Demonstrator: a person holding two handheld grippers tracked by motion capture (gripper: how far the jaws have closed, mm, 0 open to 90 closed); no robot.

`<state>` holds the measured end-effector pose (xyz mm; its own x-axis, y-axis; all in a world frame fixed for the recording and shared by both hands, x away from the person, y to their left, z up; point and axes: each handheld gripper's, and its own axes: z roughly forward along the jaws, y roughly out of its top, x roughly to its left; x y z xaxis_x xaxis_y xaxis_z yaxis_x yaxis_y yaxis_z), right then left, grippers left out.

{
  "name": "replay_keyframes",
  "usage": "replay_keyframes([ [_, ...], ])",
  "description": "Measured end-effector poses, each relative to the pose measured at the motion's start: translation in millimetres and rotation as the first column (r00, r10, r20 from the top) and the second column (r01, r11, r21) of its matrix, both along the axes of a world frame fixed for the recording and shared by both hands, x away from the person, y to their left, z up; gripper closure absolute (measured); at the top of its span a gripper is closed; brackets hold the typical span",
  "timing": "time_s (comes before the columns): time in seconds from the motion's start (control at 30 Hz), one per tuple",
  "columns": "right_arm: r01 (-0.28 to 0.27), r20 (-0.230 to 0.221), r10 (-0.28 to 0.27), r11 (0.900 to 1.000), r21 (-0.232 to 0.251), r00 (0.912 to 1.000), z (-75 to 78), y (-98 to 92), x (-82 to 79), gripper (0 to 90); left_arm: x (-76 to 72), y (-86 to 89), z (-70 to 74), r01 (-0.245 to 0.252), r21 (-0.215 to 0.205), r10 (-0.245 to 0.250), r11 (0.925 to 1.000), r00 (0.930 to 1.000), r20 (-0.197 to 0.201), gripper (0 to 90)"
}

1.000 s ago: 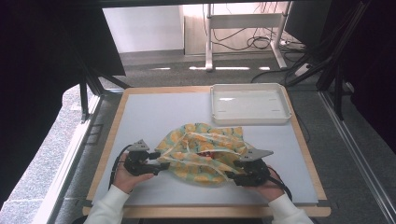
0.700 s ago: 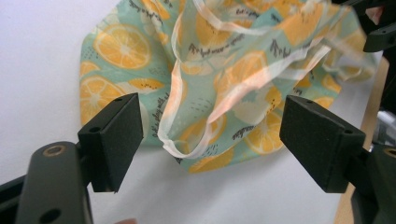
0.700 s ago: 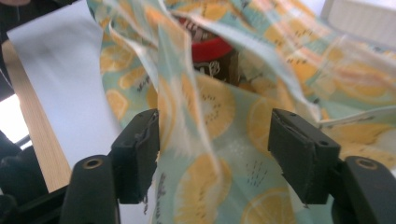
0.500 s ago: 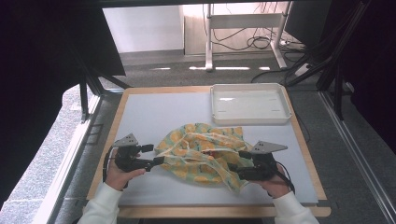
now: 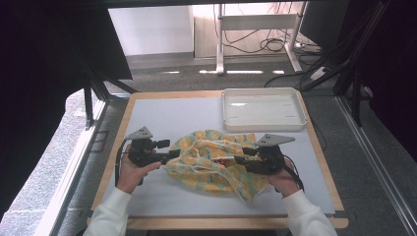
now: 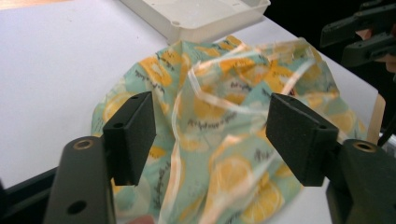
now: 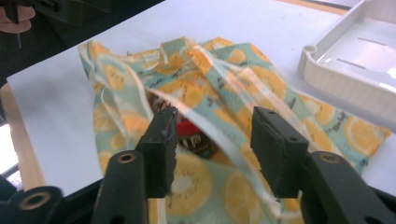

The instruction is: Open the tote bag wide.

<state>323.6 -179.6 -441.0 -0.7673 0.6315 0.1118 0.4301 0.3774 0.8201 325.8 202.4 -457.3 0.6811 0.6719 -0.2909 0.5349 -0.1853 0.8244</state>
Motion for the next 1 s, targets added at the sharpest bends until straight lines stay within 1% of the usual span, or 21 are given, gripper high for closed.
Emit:
replay_keyframes([
  [0.1,0.0,0.001,0.0,1.0,-0.003,1.0,2.1,7.0,7.7,59.3,6.7,-7.2,1.6,-0.014,0.025,0.014,0.9996,0.9999,0.001,39.0],
  [0.13,0.0,0.001,0.0,1.0,-0.003,1.0,2.1,7.0,7.7,59.3,6.7,-7.2,1.6,-0.014,0.025,0.014,0.9996,0.9999,0.001,40.5],
  [0.17,0.002,0.0,-0.002,1.0,-0.004,1.0,2.8,10.7,12.3,63.1,9.4,-11.1,2.2,-0.011,0.025,0.011,0.9996,0.9999,0.004,42.7],
  [0.23,0.002,-0.002,-0.002,1.0,-0.007,1.0,3.4,14.1,16.0,68.2,11.6,-15.4,2.9,-0.006,0.014,0.006,0.9999,0.9999,0.01,52.3],
  [0.27,0.0,0.002,0.0,1.0,-0.008,1.0,3.8,15.7,17.7,71.4,11.6,-15.4,2.9,-0.006,0.014,0.006,0.9999,0.9999,0.01,56.7],
  [0.3,0.001,-0.004,-0.001,1.0,-0.004,1.0,3.9,17.4,18.7,74.2,12.9,-18.8,3.8,0.004,0.024,-0.004,0.9997,0.9998,0.022,62.1],
  [0.33,-0.001,-0.006,0.001,1.0,-0.007,1.0,3.5,18.4,18.6,76.6,12.1,-19.0,3.8,0.01,0.021,-0.01,0.9997,0.9997,0.021,66.6],
  [0.47,-0.019,-0.009,0.019,1.0,-0.018,0.9998,0.9,17.4,11.7,85.1,8.7,-16.3,1.0,0.029,0.012,-0.029,0.9995,0.9995,0.012,80.5],
  [0.5,-0.022,-0.01,0.022,1.0,-0.018,0.9997,0.1,16.6,9.8,86.8,7.2,-14.3,-2.3,0.041,-0.015,-0.041,0.999,0.9991,-0.006,83.1],
  [0.53,-0.02,-0.013,0.02,1.0,-0.019,0.9997,-0.3,16.0,8.6,88.0,6.5,-14.3,-4.5,0.052,-0.021,-0.052,0.9984,0.9985,-0.014,84.8],
  [0.57,-0.024,-0.015,0.024,1.0,-0.019,0.9996,-1.3,15.3,6.9,88.6,5.5,-15.6,-5.7,0.053,-0.012,-0.053,0.9985,0.9984,-0.018,86.1],
  [0.6,-0.024,-0.015,0.024,1.0,-0.019,0.9996,-1.3,15.3,6.9,88.6,5.5,-15.6,-5.7,0.053,-0.012,-0.053,0.9985,0.9984,-0.018,87.2],
  [0.63,-0.032,-0.019,0.032,0.999,-0.024,0.9993,-2.8,14.7,3.8,88.8,4.7,-18.0,-7.3,0.062,0.001,-0.062,0.9981,0.998,-0.015,87.9],
  [0.8,-0.056,-0.033,0.055,0.998,-0.034,0.9979,-7.1,16.2,-1.3,88.9,4.0,-25.0,-9.3,0.078,0.02,-0.078,0.9967,0.9969,-0.012,89.8],
  [0.87,-0.079,-0.037,0.077,0.996,-0.052,0.9963,-9.9,18.9,-2.6,88.9,3.8,-26.4,-10.0,0.077,0.025,-0.076,0.9967,0.9969,-0.017,90.0],
  [0.9,-0.097,-0.036,0.095,0.993,-0.064,0.9949,-11.3,20.8,-3.7,88.9,4.4,-28.6,-12.0,0.086,0.034,-0.086,0.9957,0.9961,-0.019,90.0],
  [1.0,-0.134,-0.046,0.131,0.988,-0.081,0.9904,-14.7,27.2,-7.4,88.9,4.8,-31.8,-14.7,0.093,0.043,-0.092,0.9947,0.9953,-0.031,90.0],
])
